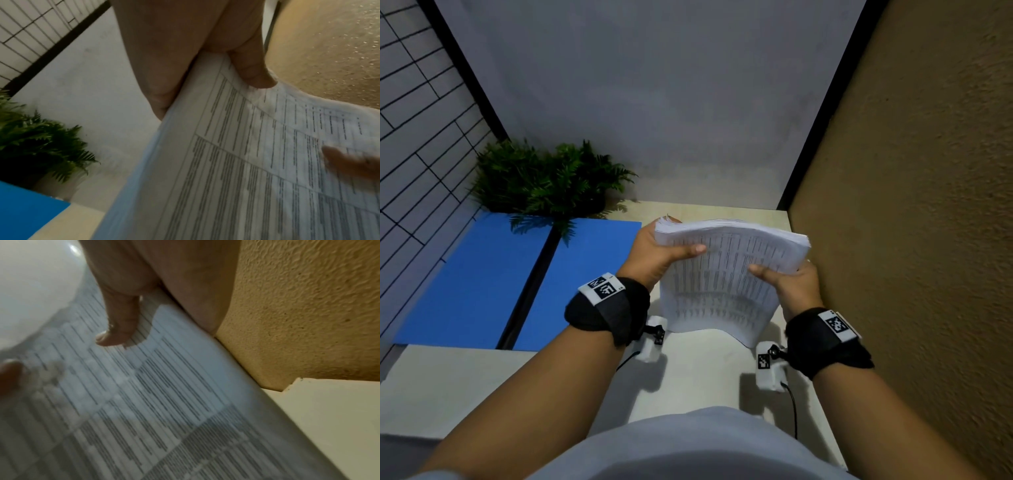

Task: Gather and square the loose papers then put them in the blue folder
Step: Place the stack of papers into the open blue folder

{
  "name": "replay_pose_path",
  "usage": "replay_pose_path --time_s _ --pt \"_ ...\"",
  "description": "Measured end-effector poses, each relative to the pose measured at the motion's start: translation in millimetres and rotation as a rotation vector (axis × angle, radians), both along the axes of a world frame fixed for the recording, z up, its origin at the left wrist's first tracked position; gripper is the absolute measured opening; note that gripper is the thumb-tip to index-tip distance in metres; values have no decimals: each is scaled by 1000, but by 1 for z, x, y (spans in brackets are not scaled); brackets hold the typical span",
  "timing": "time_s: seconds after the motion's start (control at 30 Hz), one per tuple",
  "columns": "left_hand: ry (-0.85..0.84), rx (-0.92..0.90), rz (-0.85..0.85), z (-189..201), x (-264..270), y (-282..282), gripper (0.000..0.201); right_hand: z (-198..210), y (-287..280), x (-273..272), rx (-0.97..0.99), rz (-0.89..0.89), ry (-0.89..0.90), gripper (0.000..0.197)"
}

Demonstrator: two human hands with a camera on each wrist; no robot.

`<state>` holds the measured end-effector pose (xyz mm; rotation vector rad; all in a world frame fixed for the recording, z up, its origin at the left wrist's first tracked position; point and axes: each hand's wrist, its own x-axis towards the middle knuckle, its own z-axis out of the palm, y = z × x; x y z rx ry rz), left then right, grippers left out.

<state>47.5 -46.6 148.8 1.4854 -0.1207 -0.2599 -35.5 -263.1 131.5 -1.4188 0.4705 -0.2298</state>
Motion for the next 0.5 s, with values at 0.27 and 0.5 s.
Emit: replay_pose_path --time_s 0.27,0.5 --pt "192 140 1 -52 -21 1 54 -18 7 -9 -15 5 100 37" --pt "284 64 135 -67 -33 0 27 -22 22 -4 45 30 63 35"
